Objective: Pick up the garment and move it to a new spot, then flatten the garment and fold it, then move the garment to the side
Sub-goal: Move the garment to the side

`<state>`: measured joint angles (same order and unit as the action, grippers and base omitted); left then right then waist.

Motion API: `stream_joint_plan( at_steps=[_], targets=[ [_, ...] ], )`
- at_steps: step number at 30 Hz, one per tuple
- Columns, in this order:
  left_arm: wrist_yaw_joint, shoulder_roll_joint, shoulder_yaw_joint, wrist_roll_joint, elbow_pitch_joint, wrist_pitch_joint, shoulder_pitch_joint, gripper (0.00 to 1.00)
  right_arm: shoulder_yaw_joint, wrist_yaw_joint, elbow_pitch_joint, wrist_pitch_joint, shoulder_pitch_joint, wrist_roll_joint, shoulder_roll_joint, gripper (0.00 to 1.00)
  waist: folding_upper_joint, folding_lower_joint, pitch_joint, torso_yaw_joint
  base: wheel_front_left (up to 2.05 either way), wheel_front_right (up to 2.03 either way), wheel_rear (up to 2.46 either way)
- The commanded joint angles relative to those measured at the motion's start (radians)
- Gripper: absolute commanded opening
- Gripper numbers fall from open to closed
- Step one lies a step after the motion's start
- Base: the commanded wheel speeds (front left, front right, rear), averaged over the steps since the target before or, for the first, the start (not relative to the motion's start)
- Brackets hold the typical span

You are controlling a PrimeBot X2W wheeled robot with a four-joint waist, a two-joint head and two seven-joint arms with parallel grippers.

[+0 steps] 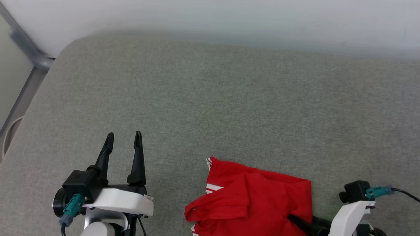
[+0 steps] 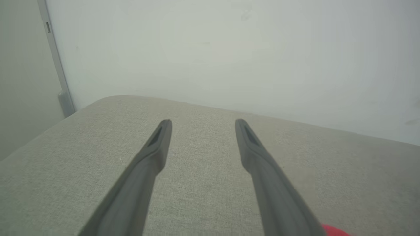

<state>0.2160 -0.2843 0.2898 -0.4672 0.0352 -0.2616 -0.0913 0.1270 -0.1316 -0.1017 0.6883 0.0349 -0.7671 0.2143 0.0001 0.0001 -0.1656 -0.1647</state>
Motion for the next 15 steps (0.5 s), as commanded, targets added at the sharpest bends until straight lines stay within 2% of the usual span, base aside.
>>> stream_joint_plan(
  at_steps=[1, 3, 4, 5, 6, 15],
  targets=[
    [-0.006, 0.005, -0.006, 0.01, -0.003, -0.004, -0.014, 1.0, 0.014, 0.002, -0.032, 0.007, -0.01, -0.005, 0.0, 1.0, -0.0001, -0.0001, -0.02, -0.017, 0.0, 0.0, 0.0],
    [-0.014, 0.015, -0.015, 0.016, -0.009, -0.004, -0.015, 1.0, 0.031, 0.002, -0.062, 0.013, -0.014, -0.013, -0.004, 1.0, -0.0001, -0.0001, -0.027, -0.021, 0.0, 0.0, 0.0],
    [-0.018, 0.021, -0.018, 0.019, -0.012, -0.004, -0.015, 1.0, 0.037, 0.002, -0.072, 0.011, -0.016, -0.015, -0.005, 0.49, -0.0001, -0.0001, -0.03, -0.022, 0.0, 0.0, 0.0],
    [-0.022, 0.025, -0.022, 0.021, -0.015, -0.004, -0.016, 1.0, 0.041, 0.002, -0.078, 0.005, -0.019, -0.016, -0.005, 0.2, -0.0001, -0.0001, -0.032, -0.022, 0.0, 0.0, 0.0],
    [-0.024, 0.028, -0.026, 0.025, -0.017, -0.004, -0.016, 1.0, 0.047, 0.002, -0.082, 0.001, -0.022, -0.02, -0.004, 0.0, -0.0001, -0.0001, -0.034, -0.022, 0.0, 0.0, 0.0],
    [-0.047, 0.038, -0.048, 0.047, -0.037, -0.005, -0.003, 1.0, 0.082, 0.002, -0.007, -0.061, -0.091, 0.004, 0.052, 0.0, -0.0001, -0.0001, 0.001, 0.018, 0.0, 0.0, 0.0]
  ],
)
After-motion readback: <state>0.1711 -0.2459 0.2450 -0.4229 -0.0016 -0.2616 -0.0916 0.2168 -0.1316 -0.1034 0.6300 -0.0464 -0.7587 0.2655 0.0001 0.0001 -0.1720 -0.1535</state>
